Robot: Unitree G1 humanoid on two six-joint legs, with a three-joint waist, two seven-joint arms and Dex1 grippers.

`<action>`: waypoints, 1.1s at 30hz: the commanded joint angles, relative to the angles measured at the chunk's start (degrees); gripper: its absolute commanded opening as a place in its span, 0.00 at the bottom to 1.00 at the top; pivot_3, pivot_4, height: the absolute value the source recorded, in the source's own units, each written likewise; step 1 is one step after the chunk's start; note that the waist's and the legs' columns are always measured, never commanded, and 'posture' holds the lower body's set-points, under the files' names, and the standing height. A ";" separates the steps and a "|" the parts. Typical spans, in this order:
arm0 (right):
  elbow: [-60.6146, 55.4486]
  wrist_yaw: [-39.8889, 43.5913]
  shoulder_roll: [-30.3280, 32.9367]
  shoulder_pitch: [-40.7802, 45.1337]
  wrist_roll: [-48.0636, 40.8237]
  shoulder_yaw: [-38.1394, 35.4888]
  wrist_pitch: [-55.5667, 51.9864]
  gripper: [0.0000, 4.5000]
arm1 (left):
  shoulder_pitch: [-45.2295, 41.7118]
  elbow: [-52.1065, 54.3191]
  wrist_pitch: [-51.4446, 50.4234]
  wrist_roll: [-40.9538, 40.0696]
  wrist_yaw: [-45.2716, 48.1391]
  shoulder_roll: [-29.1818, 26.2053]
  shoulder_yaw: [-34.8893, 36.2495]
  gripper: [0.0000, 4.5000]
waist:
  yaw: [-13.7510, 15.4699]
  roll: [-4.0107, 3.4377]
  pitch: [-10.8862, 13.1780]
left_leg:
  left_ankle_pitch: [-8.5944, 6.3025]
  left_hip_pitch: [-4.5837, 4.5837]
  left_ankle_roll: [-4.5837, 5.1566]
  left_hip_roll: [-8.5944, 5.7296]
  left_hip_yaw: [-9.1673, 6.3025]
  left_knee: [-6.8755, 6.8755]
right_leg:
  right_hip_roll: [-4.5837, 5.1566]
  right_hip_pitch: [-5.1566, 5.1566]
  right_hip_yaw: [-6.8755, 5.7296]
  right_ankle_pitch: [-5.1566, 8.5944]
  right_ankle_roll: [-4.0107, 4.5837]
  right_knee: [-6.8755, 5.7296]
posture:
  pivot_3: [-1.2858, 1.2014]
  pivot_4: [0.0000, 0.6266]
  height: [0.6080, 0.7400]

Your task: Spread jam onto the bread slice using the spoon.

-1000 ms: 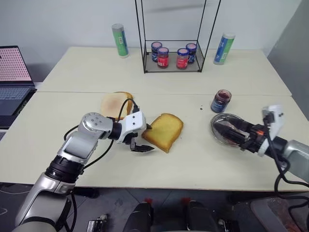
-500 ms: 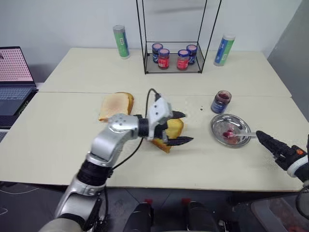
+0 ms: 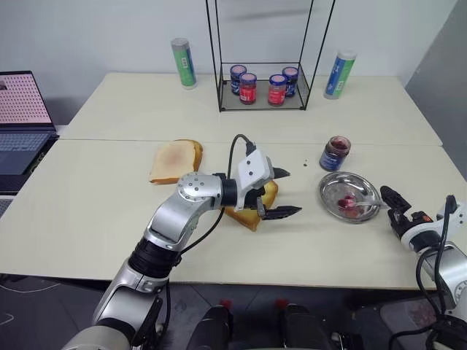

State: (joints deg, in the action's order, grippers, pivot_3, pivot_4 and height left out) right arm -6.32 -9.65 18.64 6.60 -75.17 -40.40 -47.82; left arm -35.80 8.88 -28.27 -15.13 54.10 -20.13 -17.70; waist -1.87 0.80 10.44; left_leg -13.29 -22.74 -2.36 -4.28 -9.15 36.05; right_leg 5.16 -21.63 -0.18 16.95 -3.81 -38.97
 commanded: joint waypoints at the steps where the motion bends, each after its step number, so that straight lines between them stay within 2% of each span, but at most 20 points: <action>1: 0.69 -0.33 -0.45 2.11 -1.15 0.42 1.90 1.00 | -0.28 3.01 -0.49 -0.55 -1.09 0.00 0.70 1.00 | -0.02 -0.03 -0.02 | 0.00 0.00 0.00 0.00 0.00 0.00 | 0.00 -0.01 0.00 0.00 0.00 -0.01 | 0.52 0.24 1.00; 8: 2.56 -0.23 -0.99 3.33 0.31 1.70 3.73 1.00 | -0.65 2.98 -0.43 -0.41 -1.58 -0.34 0.78 1.00 | 0.00 -0.04 -0.02 | 0.00 0.00 0.00 -0.01 0.01 0.00 | 0.00 -0.01 0.01 0.00 0.00 0.00 | 0.52 0.24 1.00; 9: 2.54 -0.23 -0.98 3.20 0.65 1.80 4.06 0.92 | -0.68 3.03 -0.47 -0.43 -1.60 -0.36 0.80 1.00 | 0.00 -0.04 -0.02 | 0.00 0.00 0.00 -0.01 0.01 0.00 | -0.01 -0.01 0.01 0.00 0.00 -0.01 | 0.52 0.24 1.00; 17: 2.54 -0.38 -0.75 2.36 2.58 1.87 5.78 0.57 | -0.37 3.43 -0.37 -0.35 -1.65 -0.45 0.53 1.00 | 0.02 -0.04 -0.02 | 0.00 -0.01 0.00 0.00 0.01 0.00 | 0.00 -0.02 0.02 0.00 0.00 0.00 | 0.52 0.24 1.00; 20: 2.23 -0.44 -1.01 2.25 3.07 2.22 6.42 0.39 | -0.66 3.19 -0.20 -0.27 -1.71 -0.12 0.48 1.00 | 0.01 -0.04 -0.02 | 0.00 -0.01 0.00 -0.01 0.02 0.00 | 0.00 -0.02 0.02 0.00 0.00 0.00 | 0.52 0.24 1.00; 27: 1.79 -0.53 -1.48 2.16 2.89 2.43 7.17 0.05 | -1.16 2.20 0.41 -0.15 -1.54 -0.11 0.93 1.00 | 0.01 -0.04 -0.02 | 0.00 -0.01 0.00 0.00 0.02 0.00 | 0.00 -0.02 0.02 0.00 0.00 0.00 | 0.52 0.24 1.00; 29: 1.61 -0.19 -1.28 1.85 2.87 2.73 7.07 0.00 | -1.39 1.94 0.48 -0.20 -1.48 -0.18 1.13 1.00 | 0.01 -0.06 -0.04 | 0.00 0.00 0.00 -0.01 0.02 0.00 | 0.00 -0.01 0.02 0.00 0.00 0.00 | 0.52 0.24 1.00; 33: 0.92 -0.09 -0.83 1.53 2.14 2.89 7.06 0.00 | -1.47 1.74 0.62 -0.44 -1.32 -0.51 1.50 1.00 | 0.04 -0.07 -0.04 | 0.00 0.02 0.00 -0.01 0.01 0.00 | 0.00 0.02 0.01 0.00 0.00 0.01 | 0.52 0.24 1.00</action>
State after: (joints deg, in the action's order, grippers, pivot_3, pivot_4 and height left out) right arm -4.05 -9.56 17.09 8.90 -72.96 -37.22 -40.61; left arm -36.26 9.92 -28.47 -15.13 52.95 -20.39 -17.65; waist -1.83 0.74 10.39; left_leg -13.29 -22.73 -2.36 -4.28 -9.14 36.05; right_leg 5.16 -21.61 -0.16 16.95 -3.82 -38.97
